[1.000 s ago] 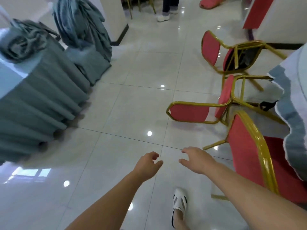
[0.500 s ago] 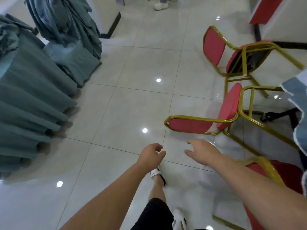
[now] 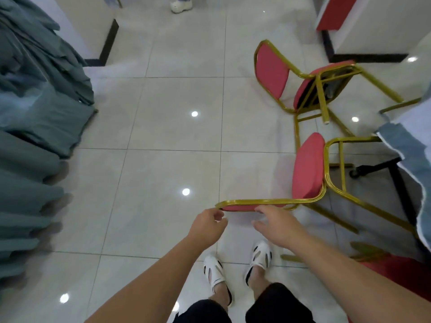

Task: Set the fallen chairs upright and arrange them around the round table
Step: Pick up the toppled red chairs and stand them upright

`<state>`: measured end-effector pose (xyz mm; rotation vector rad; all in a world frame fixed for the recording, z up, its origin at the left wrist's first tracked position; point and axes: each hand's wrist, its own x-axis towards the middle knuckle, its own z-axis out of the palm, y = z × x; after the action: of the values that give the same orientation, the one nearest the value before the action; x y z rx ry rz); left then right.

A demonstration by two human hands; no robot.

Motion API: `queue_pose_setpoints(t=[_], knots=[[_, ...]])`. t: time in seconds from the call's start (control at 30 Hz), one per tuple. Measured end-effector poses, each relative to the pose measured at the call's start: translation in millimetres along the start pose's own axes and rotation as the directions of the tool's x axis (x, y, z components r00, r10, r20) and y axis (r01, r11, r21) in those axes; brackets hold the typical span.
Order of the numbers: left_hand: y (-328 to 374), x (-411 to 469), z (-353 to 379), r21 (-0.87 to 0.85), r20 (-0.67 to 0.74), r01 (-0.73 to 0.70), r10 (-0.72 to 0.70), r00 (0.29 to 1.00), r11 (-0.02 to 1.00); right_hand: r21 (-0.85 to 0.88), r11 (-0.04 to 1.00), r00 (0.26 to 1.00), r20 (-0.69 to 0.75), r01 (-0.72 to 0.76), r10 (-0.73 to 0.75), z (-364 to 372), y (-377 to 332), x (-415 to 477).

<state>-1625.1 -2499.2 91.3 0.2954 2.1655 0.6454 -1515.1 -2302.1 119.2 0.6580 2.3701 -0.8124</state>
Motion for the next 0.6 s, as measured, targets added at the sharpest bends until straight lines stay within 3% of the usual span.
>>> queue_pose_setpoints(t=[0.6], knots=[[-6, 104, 46, -0.017, 0.029, 0.226, -0.226, 0.974, 0.974, -0.159, 0.987, 0.987, 0.162, 0.037, -0.011, -3, 77, 158]])
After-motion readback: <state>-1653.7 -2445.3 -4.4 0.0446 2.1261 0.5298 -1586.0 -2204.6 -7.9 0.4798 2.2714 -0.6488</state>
